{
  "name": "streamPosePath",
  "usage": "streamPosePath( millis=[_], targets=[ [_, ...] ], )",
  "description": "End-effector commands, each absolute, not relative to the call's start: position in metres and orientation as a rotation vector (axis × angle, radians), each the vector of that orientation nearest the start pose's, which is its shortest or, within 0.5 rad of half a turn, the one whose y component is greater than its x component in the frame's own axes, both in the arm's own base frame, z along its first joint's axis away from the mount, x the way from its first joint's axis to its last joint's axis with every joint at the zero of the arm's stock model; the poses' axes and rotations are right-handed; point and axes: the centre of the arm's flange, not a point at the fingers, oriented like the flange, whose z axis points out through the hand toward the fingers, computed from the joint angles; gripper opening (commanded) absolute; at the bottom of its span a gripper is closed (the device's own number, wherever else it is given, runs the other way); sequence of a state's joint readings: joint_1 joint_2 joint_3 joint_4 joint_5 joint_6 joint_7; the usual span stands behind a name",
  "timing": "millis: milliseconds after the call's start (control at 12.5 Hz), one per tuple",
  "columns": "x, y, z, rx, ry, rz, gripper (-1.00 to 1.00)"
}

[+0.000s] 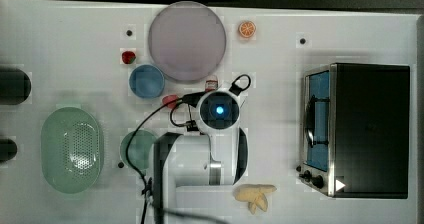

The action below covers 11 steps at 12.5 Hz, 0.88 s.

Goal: Pick Ketchup from the table and place it in strainer.

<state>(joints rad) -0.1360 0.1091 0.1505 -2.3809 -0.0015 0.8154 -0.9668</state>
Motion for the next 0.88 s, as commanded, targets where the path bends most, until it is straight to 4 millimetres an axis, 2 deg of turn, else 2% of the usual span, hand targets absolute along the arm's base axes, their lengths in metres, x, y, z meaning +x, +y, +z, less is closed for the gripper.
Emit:
streamPosePath(
  millis=[80, 240, 320, 480, 640, 880],
  targets=[
    [0.516, 0.026, 0.381, -3.123, -0.388, 0.055, 0.2],
    [0.515, 0.046, 0.424, -3.118, -0.408, 0.123, 0.2],
    [0.515, 0.061, 0.439, -3.106, -0.412, 0.14, 0.2],
    [0.512, 0.103, 0.457, -3.086, -0.4, 0.151, 0.2],
    [0.503, 0.151, 0.461, -3.096, -0.354, 0.14, 0.2],
    [0.476, 0.229, 0.451, -3.127, -0.199, 0.163, 0.2]
  ],
)
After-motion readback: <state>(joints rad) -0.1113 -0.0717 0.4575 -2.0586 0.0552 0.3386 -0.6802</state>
